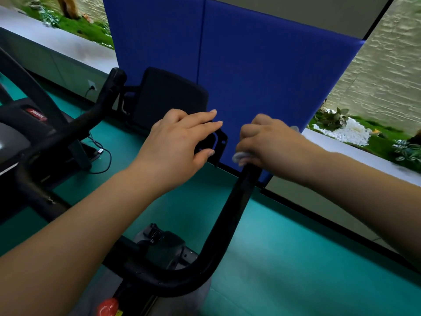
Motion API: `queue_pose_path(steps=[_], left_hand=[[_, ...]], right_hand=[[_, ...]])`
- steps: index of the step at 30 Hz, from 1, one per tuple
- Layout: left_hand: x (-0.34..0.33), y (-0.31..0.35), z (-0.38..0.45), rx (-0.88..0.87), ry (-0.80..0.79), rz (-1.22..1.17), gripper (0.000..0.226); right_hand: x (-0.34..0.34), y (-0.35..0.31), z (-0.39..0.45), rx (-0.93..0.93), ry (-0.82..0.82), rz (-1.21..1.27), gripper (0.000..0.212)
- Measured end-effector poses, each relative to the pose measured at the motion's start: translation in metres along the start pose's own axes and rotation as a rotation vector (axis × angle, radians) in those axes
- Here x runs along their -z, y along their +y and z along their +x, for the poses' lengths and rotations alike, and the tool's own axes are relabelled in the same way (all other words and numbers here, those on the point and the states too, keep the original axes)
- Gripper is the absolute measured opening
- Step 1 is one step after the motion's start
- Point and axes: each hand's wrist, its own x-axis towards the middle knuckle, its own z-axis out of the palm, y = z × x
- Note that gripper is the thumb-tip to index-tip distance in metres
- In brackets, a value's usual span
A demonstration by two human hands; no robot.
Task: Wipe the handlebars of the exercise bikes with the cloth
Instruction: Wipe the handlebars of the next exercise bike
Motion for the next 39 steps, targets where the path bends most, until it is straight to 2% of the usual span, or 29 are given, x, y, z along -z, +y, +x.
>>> queue_pose_path(steps=[4,9,15,19,21,23,26,28,32,35,37,39], left_hand=[[-0.002,-0.003,0.0,0.0,0.015,-0.045,0.053],[-0.004,-0.002,-0.002,0.013,0.019,-0.057,0.054],[-0.003,-0.004,0.0,0.012,0.01,-0.063,0.053],[-0.005,-0.001,-0.001,0.007,0.031,-0.067,0.054],[-0.005,0.0,-0.001,0.009,0.03,-0.047,0.055],[-0.004,0.002,-0.002,-0.001,0.031,-0.018,0.057],[-0.005,0.007,-0.004,-0.026,0.031,0.053,0.061],[-0.008,0.012,-0.006,-0.036,0.048,0.084,0.062],[-0.013,0.018,-0.008,-0.038,0.063,0.085,0.061],[-0.012,0.02,-0.007,-0.025,0.049,0.075,0.06],[-0.011,0.02,-0.005,-0.023,0.048,0.074,0.059],[-0.009,0.023,-0.004,-0.02,0.048,0.073,0.059]], right_hand=[[0.007,0.01,0.008,-0.072,-0.038,-0.028,0.033],[-0.009,-0.017,-0.006,0.082,-0.032,-0.02,0.027],[0.003,-0.015,0.001,-0.072,-0.059,-0.107,0.031],[-0.006,-0.044,0.003,-0.035,-0.146,-0.115,0.034],[-0.019,-0.055,-0.005,0.028,-0.088,0.001,0.03],[-0.024,-0.047,-0.013,-0.009,0.044,0.068,0.025],[-0.025,-0.021,-0.023,-0.251,0.36,0.152,0.025],[-0.026,-0.013,-0.028,-0.4,0.513,0.241,0.031],[-0.054,-0.047,-0.041,-0.484,0.632,0.405,0.033],[-0.072,-0.073,-0.054,-0.452,0.639,0.458,0.031],[-0.072,-0.066,-0.054,-0.452,0.687,0.474,0.03],[-0.068,-0.05,-0.049,-0.536,0.791,0.507,0.033]])
